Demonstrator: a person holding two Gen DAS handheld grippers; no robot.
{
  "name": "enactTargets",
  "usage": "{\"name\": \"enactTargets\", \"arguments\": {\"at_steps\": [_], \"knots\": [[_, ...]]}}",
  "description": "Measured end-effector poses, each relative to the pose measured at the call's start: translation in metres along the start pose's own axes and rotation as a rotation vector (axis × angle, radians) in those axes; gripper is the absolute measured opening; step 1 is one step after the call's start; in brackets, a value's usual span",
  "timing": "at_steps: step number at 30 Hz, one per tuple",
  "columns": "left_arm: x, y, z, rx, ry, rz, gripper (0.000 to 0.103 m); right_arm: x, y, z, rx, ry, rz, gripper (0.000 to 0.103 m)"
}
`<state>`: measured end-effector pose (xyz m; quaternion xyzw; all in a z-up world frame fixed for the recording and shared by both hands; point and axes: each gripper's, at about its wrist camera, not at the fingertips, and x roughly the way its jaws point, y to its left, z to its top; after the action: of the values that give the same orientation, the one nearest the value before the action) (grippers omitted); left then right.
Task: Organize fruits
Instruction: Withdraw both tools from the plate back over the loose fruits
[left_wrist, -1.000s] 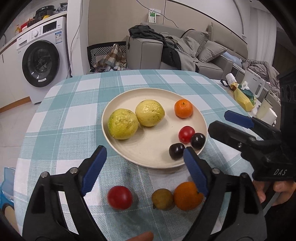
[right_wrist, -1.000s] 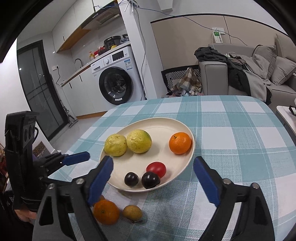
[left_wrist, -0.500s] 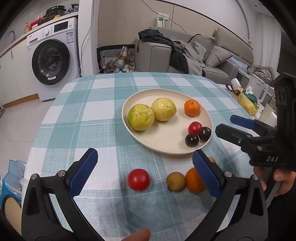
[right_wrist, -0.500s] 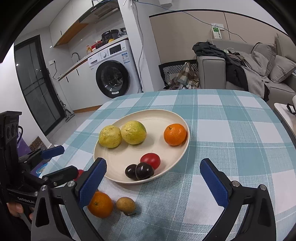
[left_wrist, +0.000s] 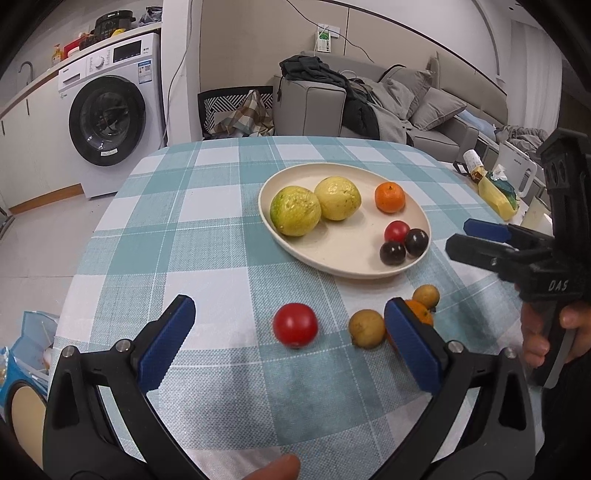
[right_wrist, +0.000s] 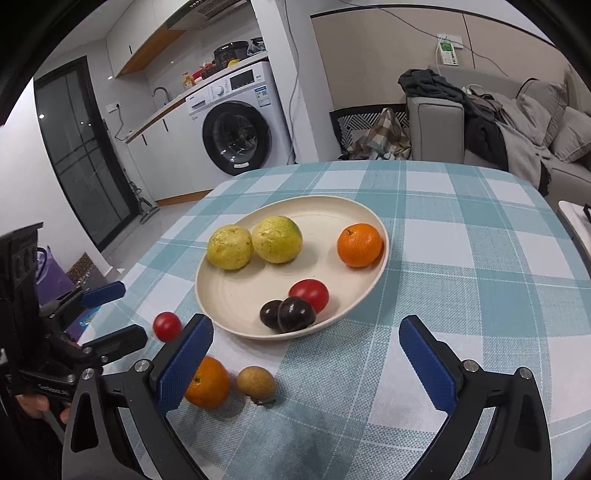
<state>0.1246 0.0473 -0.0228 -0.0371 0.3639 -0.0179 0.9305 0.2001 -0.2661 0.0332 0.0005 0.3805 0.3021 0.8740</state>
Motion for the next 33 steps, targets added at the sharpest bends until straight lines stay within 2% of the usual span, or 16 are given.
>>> {"name": "enactTargets", "arguments": {"at_steps": [13, 21, 33], "knots": [[0.016, 0.003, -0.008, -0.011, 0.072, 0.001, 0.102, 0.001, 0.006, -0.005, -0.059, 0.077, 0.039, 0.102], [0.027, 0.006, -0.012, -0.03, 0.1, 0.017, 0.102, 0.012, 0.006, -0.011, -0.093, 0.134, -0.014, 0.101], [0.039, 0.019, -0.012, -0.082, 0.126, 0.017, 0.102, 0.023, 0.011, -0.019, -0.13, 0.193, -0.033, 0.098]]}}
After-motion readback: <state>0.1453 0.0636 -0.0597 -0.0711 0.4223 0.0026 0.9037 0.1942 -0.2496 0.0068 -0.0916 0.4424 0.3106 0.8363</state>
